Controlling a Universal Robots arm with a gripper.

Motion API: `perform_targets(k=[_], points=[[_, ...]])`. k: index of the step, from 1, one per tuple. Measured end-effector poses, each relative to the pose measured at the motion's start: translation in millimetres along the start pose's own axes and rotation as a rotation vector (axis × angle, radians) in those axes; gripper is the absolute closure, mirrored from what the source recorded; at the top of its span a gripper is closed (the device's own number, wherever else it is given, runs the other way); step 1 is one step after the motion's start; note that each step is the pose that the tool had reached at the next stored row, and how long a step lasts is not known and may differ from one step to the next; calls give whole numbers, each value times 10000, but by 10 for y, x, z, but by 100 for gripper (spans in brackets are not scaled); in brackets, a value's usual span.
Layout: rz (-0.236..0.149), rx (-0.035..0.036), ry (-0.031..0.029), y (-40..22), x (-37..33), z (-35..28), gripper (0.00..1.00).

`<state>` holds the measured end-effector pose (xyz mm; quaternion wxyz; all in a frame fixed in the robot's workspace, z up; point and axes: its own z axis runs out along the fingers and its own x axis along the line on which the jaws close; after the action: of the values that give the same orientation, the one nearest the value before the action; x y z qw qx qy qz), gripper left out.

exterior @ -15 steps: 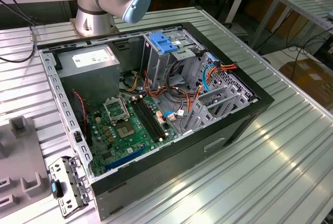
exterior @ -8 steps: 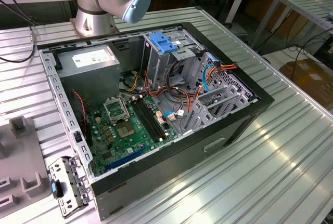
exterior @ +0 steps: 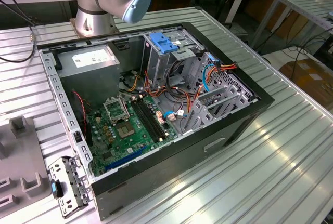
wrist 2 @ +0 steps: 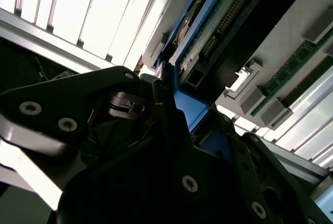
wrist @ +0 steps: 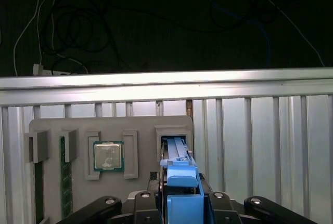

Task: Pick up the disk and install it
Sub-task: 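Pick up the disk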

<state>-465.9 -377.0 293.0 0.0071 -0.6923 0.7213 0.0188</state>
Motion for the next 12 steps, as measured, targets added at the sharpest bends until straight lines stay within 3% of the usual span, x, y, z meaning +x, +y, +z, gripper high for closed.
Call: perform_targets(k=[12], points=[[0, -1, 16, 2, -4, -120, 63]])
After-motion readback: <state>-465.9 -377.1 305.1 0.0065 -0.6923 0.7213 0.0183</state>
